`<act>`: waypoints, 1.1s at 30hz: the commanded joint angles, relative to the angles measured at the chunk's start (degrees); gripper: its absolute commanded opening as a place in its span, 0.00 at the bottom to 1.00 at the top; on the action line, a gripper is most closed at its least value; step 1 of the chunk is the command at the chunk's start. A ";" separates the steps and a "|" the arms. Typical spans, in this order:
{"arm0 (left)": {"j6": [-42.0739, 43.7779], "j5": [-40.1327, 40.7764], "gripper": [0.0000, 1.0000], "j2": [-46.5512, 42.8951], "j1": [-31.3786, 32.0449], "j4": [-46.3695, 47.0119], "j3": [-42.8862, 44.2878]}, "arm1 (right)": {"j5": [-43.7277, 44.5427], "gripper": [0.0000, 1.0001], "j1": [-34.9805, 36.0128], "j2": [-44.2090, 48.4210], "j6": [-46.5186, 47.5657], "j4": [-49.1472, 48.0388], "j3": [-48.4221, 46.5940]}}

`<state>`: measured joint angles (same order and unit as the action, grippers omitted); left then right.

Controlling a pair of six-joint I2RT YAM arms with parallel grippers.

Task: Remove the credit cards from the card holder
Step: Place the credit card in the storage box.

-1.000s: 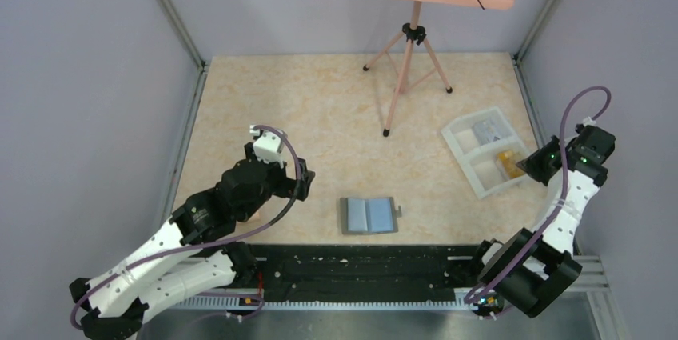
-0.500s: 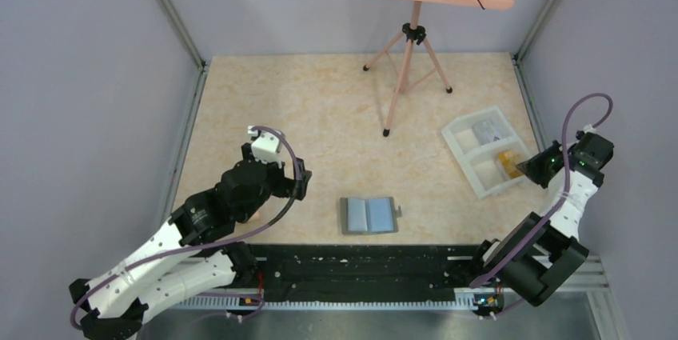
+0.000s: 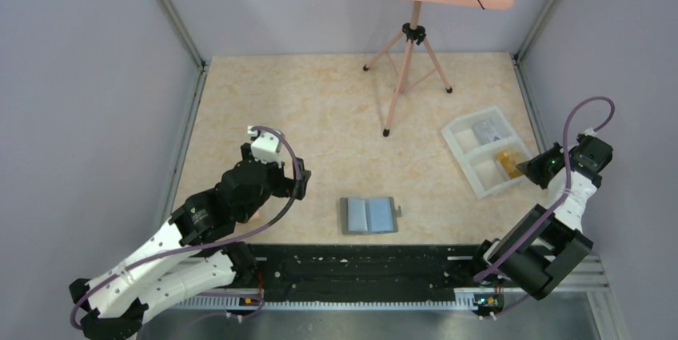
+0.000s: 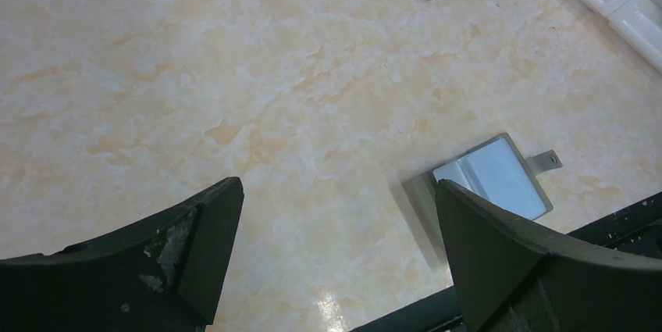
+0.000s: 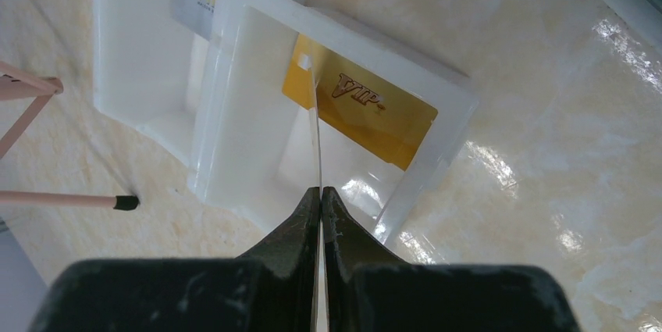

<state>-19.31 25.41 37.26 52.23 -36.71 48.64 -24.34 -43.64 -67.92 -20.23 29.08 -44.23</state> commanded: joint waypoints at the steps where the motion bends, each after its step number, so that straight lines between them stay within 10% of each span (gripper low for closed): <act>1: 0.67 1.30 0.99 -0.08 0.07 0.87 -0.30 | -0.88 0.00 -0.80 -1.03 -0.71 -3.47 0.19; 33: -0.07 2.89 0.99 -0.36 0.07 0.34 -0.39 | 9.02 0.19 -1.18 -2.61 -5.63 -4.64 -1.84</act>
<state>-19.35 26.98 37.26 52.23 -37.32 48.62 -18.50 -44.07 -70.72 -24.23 25.74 -43.51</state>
